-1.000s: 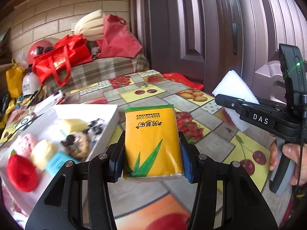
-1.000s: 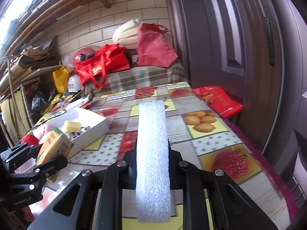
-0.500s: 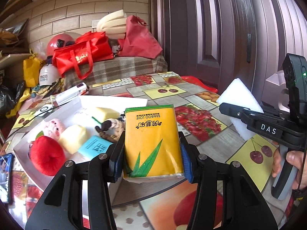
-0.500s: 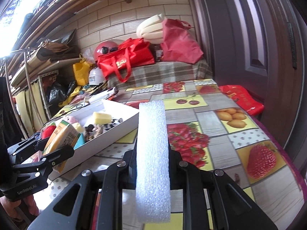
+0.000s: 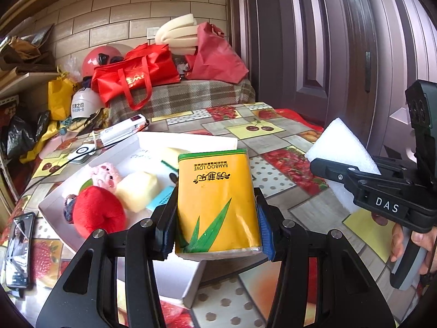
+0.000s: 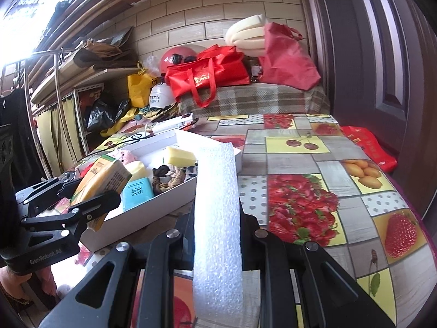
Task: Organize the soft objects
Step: 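Carry the yellow tissue pack over the tray while right tool carries the foam strip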
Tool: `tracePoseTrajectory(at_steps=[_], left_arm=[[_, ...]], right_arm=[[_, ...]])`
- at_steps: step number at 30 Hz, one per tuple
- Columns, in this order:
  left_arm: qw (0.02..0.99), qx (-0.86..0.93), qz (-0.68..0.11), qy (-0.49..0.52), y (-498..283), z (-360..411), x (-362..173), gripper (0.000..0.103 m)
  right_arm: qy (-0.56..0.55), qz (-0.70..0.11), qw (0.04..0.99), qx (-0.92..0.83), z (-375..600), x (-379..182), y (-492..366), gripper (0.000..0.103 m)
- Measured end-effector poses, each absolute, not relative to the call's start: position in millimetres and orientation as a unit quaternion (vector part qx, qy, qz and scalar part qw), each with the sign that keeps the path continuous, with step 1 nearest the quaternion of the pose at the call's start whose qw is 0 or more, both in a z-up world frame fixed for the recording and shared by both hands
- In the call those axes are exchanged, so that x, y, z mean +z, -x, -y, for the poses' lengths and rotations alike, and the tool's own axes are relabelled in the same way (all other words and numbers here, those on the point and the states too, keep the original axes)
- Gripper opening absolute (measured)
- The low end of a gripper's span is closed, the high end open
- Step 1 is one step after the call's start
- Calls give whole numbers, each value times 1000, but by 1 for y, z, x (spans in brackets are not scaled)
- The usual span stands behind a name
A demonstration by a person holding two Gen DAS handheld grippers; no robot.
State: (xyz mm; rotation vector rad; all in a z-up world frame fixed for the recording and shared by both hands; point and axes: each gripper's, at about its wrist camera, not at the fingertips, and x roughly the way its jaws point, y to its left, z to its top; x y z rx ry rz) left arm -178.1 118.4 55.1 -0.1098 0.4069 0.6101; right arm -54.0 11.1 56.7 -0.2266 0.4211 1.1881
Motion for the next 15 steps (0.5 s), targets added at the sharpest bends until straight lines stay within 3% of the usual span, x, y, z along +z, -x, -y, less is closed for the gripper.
tracePoseTrajectory(at_steps=[15], left_arm=[[922, 330, -198, 48, 194, -136, 54, 49]], right_arm=[[117, -196, 790, 568, -29, 55, 66, 19]])
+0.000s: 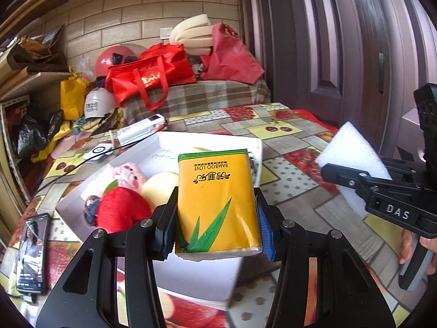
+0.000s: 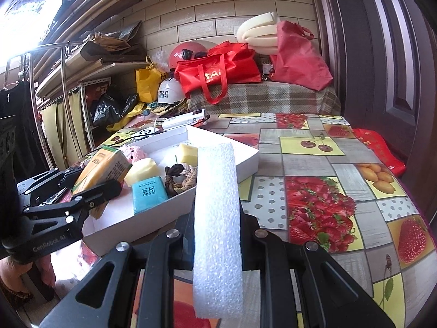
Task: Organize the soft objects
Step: 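Carry the yellow tissue pack over the tray while right tool carries the foam strip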
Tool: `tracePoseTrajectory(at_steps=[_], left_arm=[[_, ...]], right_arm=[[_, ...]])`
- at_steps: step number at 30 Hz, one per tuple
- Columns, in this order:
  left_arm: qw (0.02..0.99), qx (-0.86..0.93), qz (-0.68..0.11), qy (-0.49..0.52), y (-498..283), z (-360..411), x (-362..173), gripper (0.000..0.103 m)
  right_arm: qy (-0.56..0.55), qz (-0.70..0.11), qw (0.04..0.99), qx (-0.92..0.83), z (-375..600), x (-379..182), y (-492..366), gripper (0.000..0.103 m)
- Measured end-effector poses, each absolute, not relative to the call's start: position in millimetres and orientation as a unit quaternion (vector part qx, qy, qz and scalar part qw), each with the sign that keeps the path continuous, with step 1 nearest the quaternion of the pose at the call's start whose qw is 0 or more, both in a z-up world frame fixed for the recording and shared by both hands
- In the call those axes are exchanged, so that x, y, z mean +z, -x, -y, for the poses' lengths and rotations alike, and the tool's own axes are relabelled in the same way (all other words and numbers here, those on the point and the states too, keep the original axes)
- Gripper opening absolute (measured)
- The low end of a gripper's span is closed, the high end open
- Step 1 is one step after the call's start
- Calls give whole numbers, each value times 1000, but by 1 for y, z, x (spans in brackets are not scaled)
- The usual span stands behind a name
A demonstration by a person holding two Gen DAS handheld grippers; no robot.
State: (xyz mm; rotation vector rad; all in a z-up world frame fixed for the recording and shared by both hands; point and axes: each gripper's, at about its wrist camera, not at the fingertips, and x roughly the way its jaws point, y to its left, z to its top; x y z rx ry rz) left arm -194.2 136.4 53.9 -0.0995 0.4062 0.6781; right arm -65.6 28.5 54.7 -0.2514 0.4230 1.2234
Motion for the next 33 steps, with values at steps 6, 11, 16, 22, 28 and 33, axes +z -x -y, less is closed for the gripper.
tracePoseTrajectory(at_steps=[6, 11, 16, 22, 28, 33], left_arm=[[913, 355, -193, 56, 205, -157, 54, 49], [906, 372, -192, 55, 209, -169, 53, 49], [902, 382, -194, 52, 211, -180, 52, 49], [897, 394, -194, 54, 215, -192, 52, 49], [889, 411, -196, 46, 214, -206, 51, 49], [883, 424, -198, 43, 209, -218, 51, 49]], right_arm=[[124, -198, 781, 579, -41, 53, 73, 19], [128, -200, 775, 586, -54, 52, 78, 19], [132, -203, 768, 593, -69, 51, 81, 19], [140, -203, 762, 598, -83, 51, 86, 19], [143, -201, 756, 606, -97, 50, 94, 19], [148, -199, 751, 612, -118, 50, 101, 19]])
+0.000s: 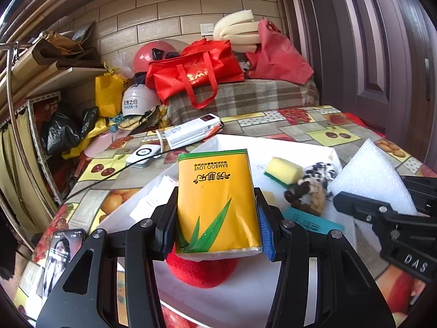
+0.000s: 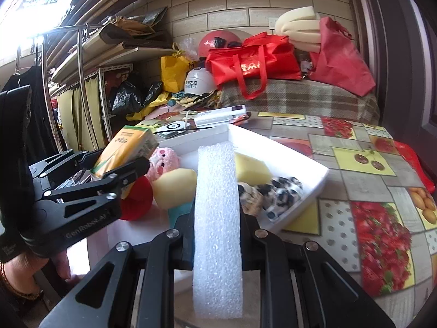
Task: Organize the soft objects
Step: 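Carry the yellow tissue pack over the tray while right tool carries the foam strip, then lower the tissue pack into the tray and open left tool while right tool releases foam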
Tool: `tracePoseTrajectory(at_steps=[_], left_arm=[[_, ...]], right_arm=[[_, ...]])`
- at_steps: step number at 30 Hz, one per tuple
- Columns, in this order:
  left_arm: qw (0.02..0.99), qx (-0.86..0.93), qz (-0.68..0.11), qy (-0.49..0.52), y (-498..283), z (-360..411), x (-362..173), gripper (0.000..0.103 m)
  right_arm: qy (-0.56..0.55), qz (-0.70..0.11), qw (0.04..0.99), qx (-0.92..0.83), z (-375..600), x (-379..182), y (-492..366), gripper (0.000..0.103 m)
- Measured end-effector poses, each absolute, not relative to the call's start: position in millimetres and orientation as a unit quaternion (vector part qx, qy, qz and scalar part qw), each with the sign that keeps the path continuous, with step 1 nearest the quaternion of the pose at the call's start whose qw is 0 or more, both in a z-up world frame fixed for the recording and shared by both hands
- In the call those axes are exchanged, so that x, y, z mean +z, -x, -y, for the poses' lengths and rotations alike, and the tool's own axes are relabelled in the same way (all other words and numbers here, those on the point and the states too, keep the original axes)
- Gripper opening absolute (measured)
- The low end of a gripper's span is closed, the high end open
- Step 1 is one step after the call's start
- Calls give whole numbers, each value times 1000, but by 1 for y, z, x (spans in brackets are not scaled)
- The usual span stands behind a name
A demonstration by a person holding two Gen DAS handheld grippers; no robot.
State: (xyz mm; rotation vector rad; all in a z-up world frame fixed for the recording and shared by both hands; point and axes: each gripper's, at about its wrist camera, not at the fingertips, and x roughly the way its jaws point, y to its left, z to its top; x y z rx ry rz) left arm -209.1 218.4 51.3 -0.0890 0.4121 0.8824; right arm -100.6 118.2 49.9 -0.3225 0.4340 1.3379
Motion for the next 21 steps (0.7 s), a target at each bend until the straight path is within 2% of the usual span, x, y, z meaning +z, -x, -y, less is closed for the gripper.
tracePoseTrajectory(at_steps=[21], left_arm=[[861, 467, -195, 58, 198, -271, 52, 50]], right_arm=[[138, -229, 766, 584, -185, 48, 84, 19]])
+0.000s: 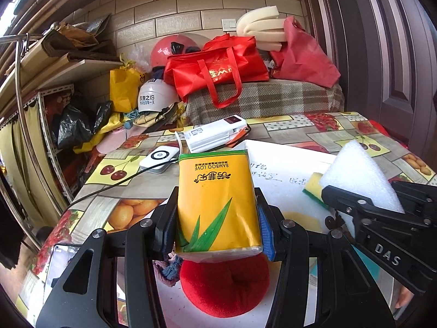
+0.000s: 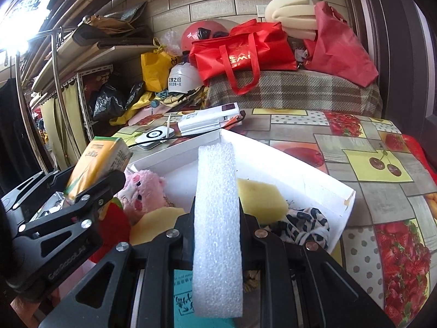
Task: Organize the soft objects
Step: 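Lower the tissue pack into the tray and open left tool while right tool releases foam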
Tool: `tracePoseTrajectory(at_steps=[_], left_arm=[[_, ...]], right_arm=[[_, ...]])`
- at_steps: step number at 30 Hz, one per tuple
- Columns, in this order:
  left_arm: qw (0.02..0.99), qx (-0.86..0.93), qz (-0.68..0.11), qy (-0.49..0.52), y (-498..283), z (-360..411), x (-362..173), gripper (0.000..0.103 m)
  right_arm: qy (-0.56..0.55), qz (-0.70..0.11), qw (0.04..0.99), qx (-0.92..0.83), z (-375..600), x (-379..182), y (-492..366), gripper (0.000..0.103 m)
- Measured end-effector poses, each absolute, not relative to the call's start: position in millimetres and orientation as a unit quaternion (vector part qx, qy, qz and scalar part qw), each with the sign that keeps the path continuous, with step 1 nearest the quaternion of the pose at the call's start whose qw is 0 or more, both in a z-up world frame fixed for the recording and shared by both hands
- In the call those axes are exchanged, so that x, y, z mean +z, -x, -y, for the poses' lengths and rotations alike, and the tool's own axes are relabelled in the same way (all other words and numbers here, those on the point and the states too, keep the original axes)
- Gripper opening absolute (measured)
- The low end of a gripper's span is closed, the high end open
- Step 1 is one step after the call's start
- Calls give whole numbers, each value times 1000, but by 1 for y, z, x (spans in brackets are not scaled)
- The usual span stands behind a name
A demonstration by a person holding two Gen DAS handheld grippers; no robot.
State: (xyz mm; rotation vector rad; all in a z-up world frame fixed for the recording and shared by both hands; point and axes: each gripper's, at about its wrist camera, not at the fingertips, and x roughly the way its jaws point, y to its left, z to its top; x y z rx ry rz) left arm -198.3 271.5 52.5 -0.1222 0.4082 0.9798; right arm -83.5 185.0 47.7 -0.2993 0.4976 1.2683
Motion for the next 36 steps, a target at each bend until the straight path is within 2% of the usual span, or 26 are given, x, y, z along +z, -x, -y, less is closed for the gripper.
tracePoseTrajectory(at_steps=[7, 9, 10, 11, 12, 13, 14, 15, 16, 30, 32, 34, 36], left_arm=[[853, 489, -178, 53, 198, -271, 55, 52], [854, 491, -165, 54, 203, -269, 55, 58], [854, 491, -165, 56, 204, -269, 55, 75], [854, 489, -167, 59, 203, -270, 55, 90], [853, 489, -171, 62, 202, -272, 54, 94], [848, 497, -172, 66, 203, -274, 54, 99], [841, 509, -169, 74, 206, -275, 55, 103], [839, 512, -164, 83, 211, -277, 55, 103], [840, 510, -161, 91, 213, -278, 54, 103], [840, 514, -153, 82, 215, -270, 55, 103], [839, 516, -148, 84, 217, -270, 56, 103], [838, 520, -144, 88, 219, -270, 57, 103], [836, 523, -141, 91, 221, -271, 58, 103]], right_arm=[[140, -224, 767, 585, -185, 48, 85, 20], [140, -224, 767, 584, -186, 49, 85, 20], [142, -225, 767, 584, -186, 48, 85, 26], [142, -225, 768, 583, -186, 48, 85, 36], [141, -224, 775, 573, -186, 49, 84, 54], [137, -228, 783, 563, -185, 49, 81, 66], [128, -235, 785, 558, -184, 48, 76, 71], [119, -247, 785, 556, -183, 47, 69, 81], [111, -256, 783, 556, -183, 46, 65, 84], [102, -234, 795, 550, -176, 51, 70, 86], [100, -227, 799, 548, -175, 52, 71, 90], [95, -220, 801, 549, -173, 53, 72, 103], [93, -209, 803, 551, -171, 54, 75, 103]])
